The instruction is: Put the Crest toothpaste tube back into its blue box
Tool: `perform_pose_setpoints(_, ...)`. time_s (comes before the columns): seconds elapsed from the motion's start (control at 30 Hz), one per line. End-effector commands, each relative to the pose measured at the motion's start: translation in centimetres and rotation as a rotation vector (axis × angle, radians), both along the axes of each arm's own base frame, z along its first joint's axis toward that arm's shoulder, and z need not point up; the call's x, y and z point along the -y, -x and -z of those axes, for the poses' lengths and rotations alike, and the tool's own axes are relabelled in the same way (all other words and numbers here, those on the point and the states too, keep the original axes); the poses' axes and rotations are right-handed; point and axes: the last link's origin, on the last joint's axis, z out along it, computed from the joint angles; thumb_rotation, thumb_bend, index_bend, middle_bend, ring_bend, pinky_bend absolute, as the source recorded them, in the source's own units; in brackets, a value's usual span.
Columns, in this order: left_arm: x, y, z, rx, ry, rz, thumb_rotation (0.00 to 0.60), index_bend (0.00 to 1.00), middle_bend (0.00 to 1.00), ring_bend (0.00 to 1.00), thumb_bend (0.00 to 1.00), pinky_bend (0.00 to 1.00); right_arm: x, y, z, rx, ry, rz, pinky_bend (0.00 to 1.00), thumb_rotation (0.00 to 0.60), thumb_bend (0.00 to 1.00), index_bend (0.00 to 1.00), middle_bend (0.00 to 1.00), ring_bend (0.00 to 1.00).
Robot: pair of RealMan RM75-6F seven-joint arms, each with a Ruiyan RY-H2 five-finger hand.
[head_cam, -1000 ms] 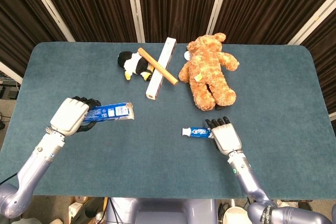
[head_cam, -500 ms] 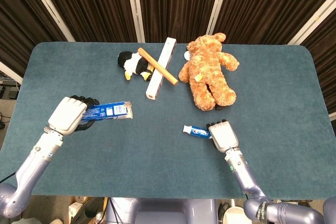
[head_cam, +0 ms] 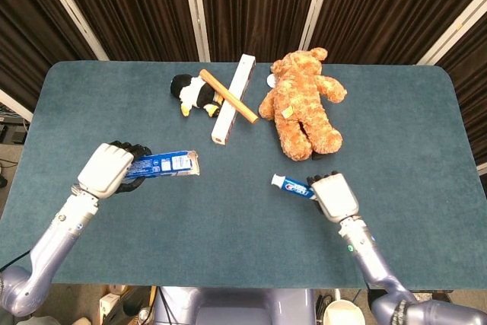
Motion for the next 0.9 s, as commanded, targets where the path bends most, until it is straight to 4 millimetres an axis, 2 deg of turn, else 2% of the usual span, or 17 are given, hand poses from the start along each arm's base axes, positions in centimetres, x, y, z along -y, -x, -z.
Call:
perform_pose_setpoints(0.03,-0.7,-0.6,0.8,0.017,-0.007,0.019,0.6,0.42,0.54,0.47,0.42,0.5,0.1,-0.6,-4.4,-0.028,0.066,-0.079,0.55,0.6,0.41,0.67,0.71,0.67)
perform_pose_setpoints(0.27,-2.5,-3.0,3.3,0.109,-0.031,0.08,0.6,0.42,0.54,0.47,0.42,0.5,1.2,-1.4,-12.1,-0.096,0.184,-0.138,0.55,0.6,0.41,0.67,0.71,0.67)
perform_pose_setpoints(0.53,-3.5,-5.4,6.9,0.257,-0.08,0.172,0.6,0.4,0.53,0.47,0.42,0.5,2.1,-2.1,-18.4,-0.159,0.277,-0.2,0.55,0.6,0.41,0.67,0.71,0.67)
perform_pose_setpoints(0.7,-4.0,-6.1,9.0,0.341,-0.105,0.195,0.6,0.4,0.53,0.47,0.42,0.5,2.4,-2.6,-20.7,-0.164,0.306,-0.219,0.55,0.6,0.41,0.67,0.71,0.67)
perform_pose_setpoints(0.9,-4.3,-6.6,10.5,0.419,-0.132,0.238,0.6,0.4,0.52,0.47,0.42,0.5,2.0,-3.2,-21.8,-0.191,0.307,-0.274,0.55,0.6,0.41,0.67,0.71,0.67)
